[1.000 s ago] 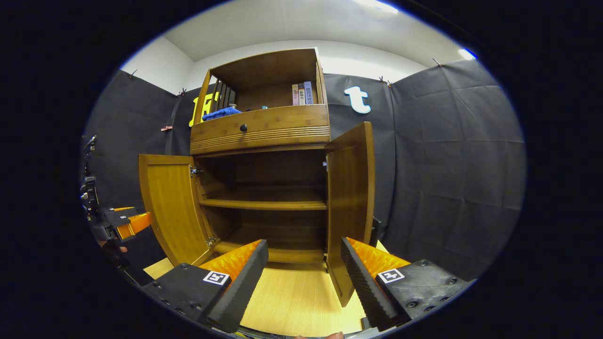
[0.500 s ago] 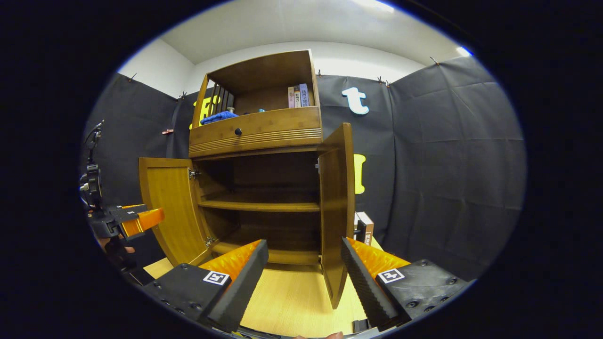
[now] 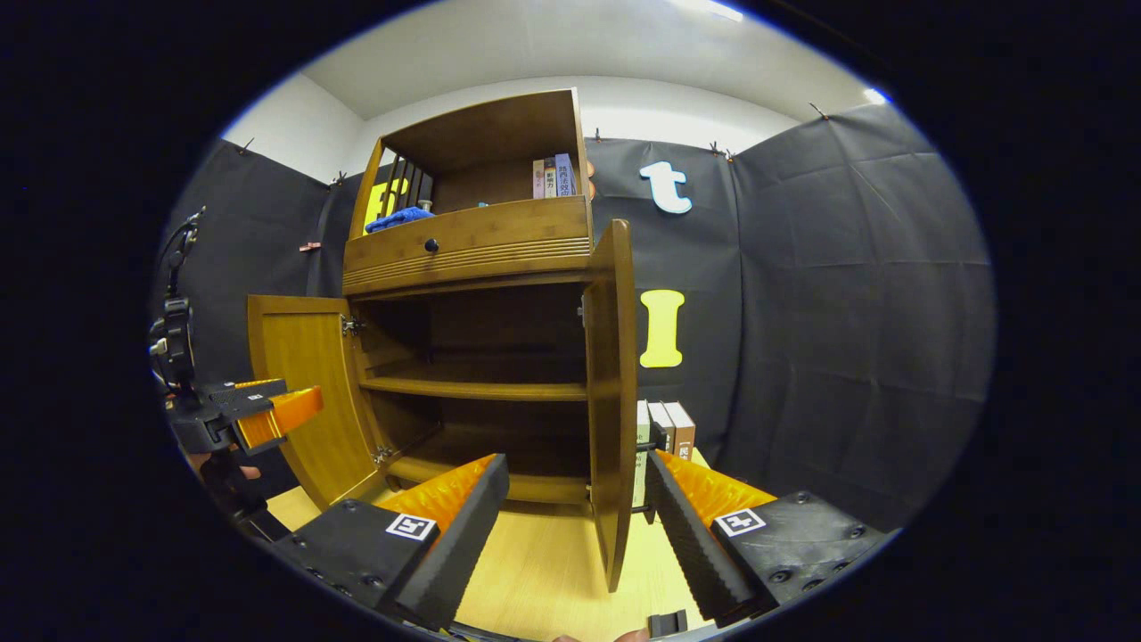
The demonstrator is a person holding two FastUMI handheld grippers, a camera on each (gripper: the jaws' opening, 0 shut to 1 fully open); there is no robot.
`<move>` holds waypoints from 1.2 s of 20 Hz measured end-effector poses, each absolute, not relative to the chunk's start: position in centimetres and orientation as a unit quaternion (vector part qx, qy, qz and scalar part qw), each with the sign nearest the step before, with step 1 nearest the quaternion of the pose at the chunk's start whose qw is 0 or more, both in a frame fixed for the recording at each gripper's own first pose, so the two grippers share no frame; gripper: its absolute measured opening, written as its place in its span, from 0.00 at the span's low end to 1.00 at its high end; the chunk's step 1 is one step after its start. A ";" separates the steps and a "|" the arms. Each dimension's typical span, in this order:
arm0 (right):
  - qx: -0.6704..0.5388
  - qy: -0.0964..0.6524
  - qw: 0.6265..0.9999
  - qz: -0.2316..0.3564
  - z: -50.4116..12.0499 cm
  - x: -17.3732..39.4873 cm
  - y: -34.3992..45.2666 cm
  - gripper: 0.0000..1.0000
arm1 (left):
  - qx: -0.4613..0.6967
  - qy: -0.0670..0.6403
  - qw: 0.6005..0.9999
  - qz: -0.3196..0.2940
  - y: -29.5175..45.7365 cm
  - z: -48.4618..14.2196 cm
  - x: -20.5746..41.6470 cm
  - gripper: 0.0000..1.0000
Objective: Open the right door of the double-door shoe cabinet with the right hand, and open the left door with the left hand.
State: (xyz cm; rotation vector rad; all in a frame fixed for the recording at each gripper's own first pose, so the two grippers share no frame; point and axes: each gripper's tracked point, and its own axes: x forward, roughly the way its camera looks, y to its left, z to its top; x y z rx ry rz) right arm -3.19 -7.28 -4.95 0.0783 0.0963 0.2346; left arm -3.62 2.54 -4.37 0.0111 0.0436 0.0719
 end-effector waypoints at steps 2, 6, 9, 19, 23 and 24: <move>0.038 0.046 0.991 0.120 -4.9 -2.8 -7.2 1.00 | 0.005 0.020 0.999 0.039 2.2 -4.2 -3.3 0.97; 0.038 0.046 0.991 0.119 -4.9 -2.1 -7.4 0.98 | 0.009 0.017 0.999 0.042 1.9 -3.8 -3.0 0.97; 0.039 0.048 0.991 0.116 -5.2 -1.7 -7.5 0.98 | 0.010 0.020 0.999 0.042 2.0 -4.0 -2.9 0.97; 0.031 0.047 0.992 0.115 -5.3 -1.2 -6.8 0.98 | 0.015 0.023 0.999 0.039 2.4 -4.4 -2.8 0.97; 0.031 0.047 0.992 0.115 -5.3 -1.3 -6.7 0.98 | 0.016 0.023 0.999 0.038 2.6 -4.4 -2.8 0.97; 0.031 0.047 0.992 0.114 -5.3 -1.3 -6.7 0.98 | 0.014 0.023 0.999 0.038 2.6 -4.3 -2.8 0.97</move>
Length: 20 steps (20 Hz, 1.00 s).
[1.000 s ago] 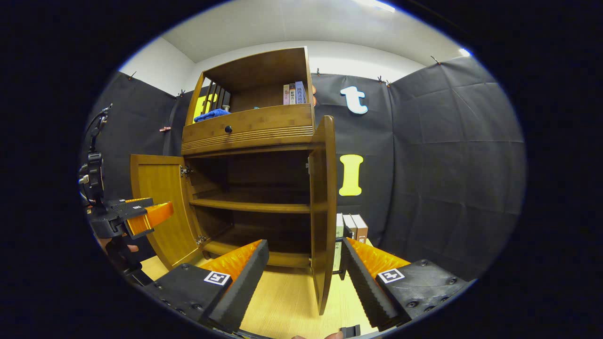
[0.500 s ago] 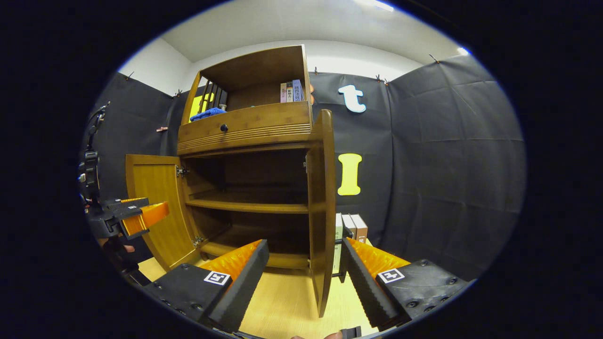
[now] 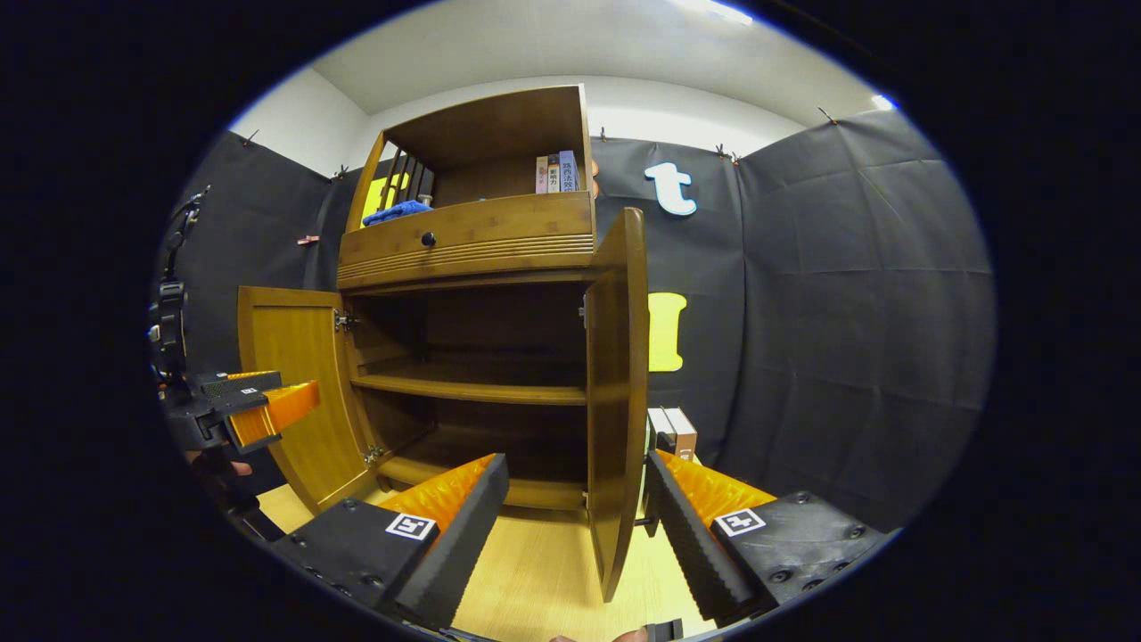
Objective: Open the right door of the double-door shoe cabinet with the right hand, and open the left door with the left hand.
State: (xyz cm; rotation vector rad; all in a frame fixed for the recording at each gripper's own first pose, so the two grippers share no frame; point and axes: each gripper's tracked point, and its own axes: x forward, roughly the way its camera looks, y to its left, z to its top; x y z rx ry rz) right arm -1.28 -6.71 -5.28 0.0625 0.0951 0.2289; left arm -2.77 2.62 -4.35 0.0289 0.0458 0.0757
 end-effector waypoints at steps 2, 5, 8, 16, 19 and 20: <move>0.030 0.048 0.992 0.113 -5.3 -1.4 -6.8 0.98 | 0.013 0.023 0.999 0.037 2.5 -4.4 -2.8 0.97; 0.029 0.048 0.992 0.112 -5.5 -1.4 -6.9 1.00 | 0.015 0.025 0.999 0.033 2.3 -4.5 -2.8 0.97; 0.029 0.048 0.992 0.112 -5.4 -1.5 -7.0 0.98 | 0.014 0.023 0.999 0.029 2.1 -4.4 -2.7 0.97; 0.027 0.049 0.992 0.115 -5.5 -1.9 -6.9 0.98 | 0.013 0.025 0.999 0.031 2.3 -4.5 -3.1 0.97; 0.028 0.050 0.992 0.114 -5.6 -2.0 -7.0 0.98 | 0.014 0.024 0.999 0.032 2.2 -4.3 -3.2 0.97; 0.028 0.050 0.992 0.114 -5.6 -2.0 -7.1 0.98 | 0.014 0.024 0.999 0.031 2.1 -4.3 -3.2 0.97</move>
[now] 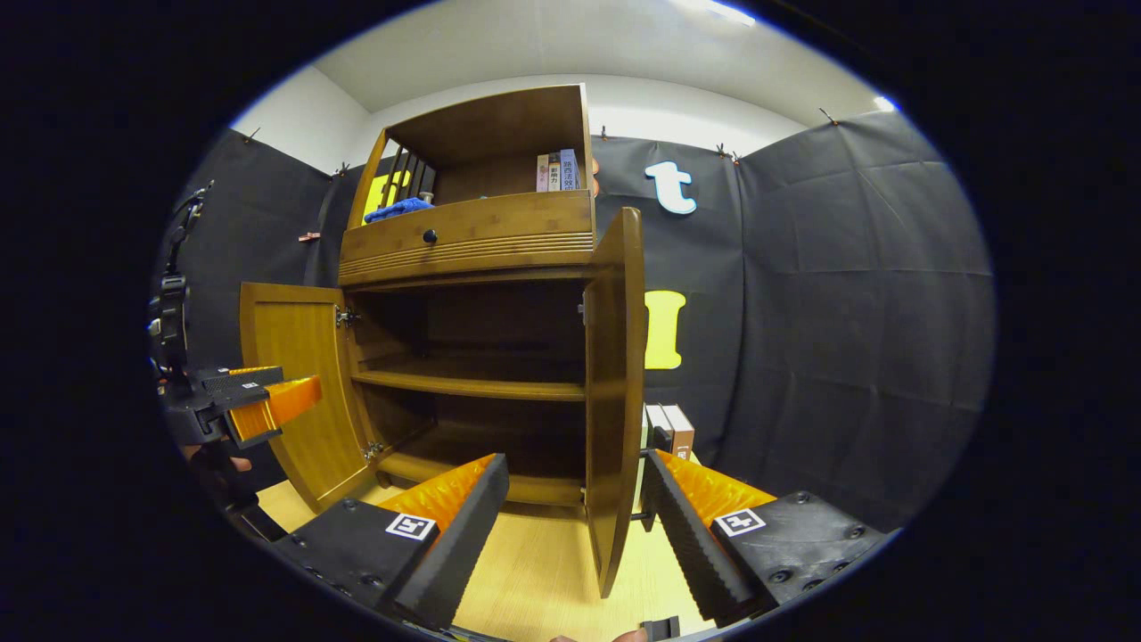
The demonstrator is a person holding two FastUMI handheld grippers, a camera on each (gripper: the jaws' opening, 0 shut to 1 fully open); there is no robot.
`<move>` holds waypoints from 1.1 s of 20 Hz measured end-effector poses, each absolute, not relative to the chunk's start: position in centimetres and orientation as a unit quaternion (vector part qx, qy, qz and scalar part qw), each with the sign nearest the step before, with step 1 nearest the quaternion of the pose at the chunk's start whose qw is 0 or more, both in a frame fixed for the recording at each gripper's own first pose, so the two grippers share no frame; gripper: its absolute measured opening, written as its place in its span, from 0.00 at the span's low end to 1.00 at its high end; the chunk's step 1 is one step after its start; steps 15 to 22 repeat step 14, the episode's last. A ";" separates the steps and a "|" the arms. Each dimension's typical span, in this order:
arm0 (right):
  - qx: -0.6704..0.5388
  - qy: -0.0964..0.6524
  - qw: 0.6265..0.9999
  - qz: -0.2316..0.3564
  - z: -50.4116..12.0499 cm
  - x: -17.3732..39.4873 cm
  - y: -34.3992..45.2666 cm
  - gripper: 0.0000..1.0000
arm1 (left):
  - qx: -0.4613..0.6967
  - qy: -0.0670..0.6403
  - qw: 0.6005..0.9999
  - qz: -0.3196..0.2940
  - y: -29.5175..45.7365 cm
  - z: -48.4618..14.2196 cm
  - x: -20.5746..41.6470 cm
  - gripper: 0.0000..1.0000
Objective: Open the right door of the double-door shoe cabinet with the right hand, and open the left door with the left hand.
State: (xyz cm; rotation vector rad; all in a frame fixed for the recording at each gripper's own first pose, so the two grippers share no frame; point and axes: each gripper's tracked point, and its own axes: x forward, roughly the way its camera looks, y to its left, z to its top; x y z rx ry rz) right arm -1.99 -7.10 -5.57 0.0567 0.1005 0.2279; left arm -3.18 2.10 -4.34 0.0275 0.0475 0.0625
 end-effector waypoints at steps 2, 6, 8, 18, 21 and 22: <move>0.028 0.049 0.992 0.113 -5.5 -2.0 -7.2 0.98 | 0.015 0.024 0.999 0.030 1.9 -4.4 -3.2 0.95; 0.029 0.048 0.992 0.113 -5.5 -2.0 -7.2 1.00 | 0.016 0.024 0.999 0.028 1.7 -4.4 -3.3 0.97; 0.029 0.048 0.992 0.113 -5.5 -2.0 -7.2 1.00 | 0.017 0.024 0.999 0.027 1.7 -4.3 -3.3 0.97; 0.030 0.047 0.992 0.113 -5.5 -2.1 -7.1 1.00 | 0.016 0.023 0.999 0.031 1.9 -4.3 -3.5 0.97; 0.030 0.047 0.992 0.113 -5.5 -2.1 -7.1 1.00 | 0.016 0.023 0.999 0.031 1.9 -4.3 -3.5 0.97; 0.030 0.047 0.992 0.113 -5.5 -2.1 -7.1 1.00 | 0.016 0.023 0.999 0.031 1.9 -4.3 -3.5 0.97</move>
